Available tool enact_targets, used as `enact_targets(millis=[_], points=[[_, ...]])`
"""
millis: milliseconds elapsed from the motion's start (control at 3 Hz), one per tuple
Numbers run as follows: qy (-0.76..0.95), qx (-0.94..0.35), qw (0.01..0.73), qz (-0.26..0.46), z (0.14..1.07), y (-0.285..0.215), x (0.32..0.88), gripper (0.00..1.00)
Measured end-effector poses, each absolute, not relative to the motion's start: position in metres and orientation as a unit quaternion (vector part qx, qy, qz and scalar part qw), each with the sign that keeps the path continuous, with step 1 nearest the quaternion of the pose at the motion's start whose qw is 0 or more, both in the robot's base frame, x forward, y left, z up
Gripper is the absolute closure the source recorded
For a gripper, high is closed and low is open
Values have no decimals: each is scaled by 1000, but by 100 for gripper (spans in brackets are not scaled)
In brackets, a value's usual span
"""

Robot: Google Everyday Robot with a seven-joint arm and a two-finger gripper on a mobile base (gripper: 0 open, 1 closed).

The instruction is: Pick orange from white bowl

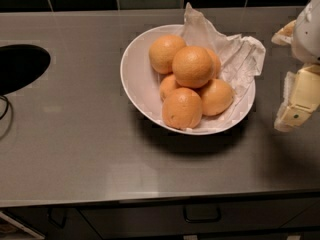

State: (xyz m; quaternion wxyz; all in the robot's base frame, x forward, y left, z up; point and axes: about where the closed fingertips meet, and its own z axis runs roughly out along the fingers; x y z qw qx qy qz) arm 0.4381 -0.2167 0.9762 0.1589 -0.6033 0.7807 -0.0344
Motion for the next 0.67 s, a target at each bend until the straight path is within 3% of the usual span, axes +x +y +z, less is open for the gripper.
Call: enact_targets(millis=[667], points=[[757,-629,172,-26,984,-188,458,0]])
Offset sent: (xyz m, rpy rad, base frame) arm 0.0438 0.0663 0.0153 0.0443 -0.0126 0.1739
